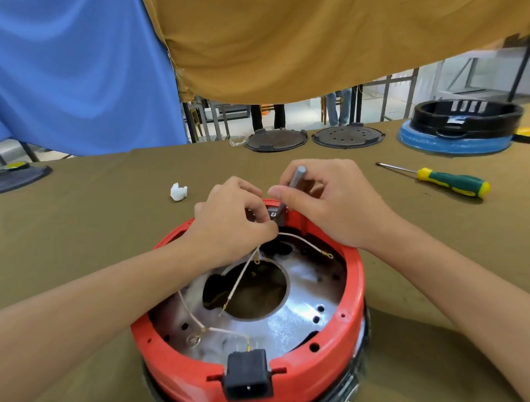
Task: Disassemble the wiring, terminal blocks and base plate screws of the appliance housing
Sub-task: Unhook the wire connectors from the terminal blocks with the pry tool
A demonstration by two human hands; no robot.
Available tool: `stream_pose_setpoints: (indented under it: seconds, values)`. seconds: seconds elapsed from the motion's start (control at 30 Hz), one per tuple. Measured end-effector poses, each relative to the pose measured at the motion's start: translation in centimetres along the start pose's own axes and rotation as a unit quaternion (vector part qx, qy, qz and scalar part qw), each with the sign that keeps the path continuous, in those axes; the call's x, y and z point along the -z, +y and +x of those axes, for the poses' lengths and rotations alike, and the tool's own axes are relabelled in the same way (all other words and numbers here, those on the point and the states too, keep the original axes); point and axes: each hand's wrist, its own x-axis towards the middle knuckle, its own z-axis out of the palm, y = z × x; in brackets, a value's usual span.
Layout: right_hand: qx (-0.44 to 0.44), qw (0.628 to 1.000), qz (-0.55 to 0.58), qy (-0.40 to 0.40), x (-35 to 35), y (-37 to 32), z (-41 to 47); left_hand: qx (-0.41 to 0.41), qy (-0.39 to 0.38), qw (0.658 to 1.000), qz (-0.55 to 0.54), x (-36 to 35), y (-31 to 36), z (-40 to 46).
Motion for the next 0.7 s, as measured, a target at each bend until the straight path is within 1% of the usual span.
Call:
stream_pose_setpoints:
  seconds: [0.3, 0.37, 0.47, 0.6, 0.7]
  values:
    - [-0.088, 0.992, 0.094, 0.004, -0.3, 0.7, 0.58, -0.008, 0.007, 1.0, 0.004, -0.3, -0.17, 0.02]
    - [-0.085, 0.992, 0.093, 0.008, -0.36, 0.66, 0.51, -0.008, 0.006, 1.0, -0.002, -0.29, -0.18, 0.01]
    - [-0.053, 0.996, 0.067, 0.017, -0.32, 0.45, 0.11, -0.007, 0.007, 1.0, -0.008, -0.25, -0.17, 0.04]
    - [-0.019, 0.999, 0.036, 0.009, -0.19, 0.02, -0.07, -0.008, 0.007, 1.0, -0.011, -0.19, -0.15, -0.03]
    - [-0.013, 1.0, 0.021, 0.005, -0.25, -0.09, 0.1, -0.01, 0.005, 1.0, -0.003, -0.18, -0.1, -0.03]
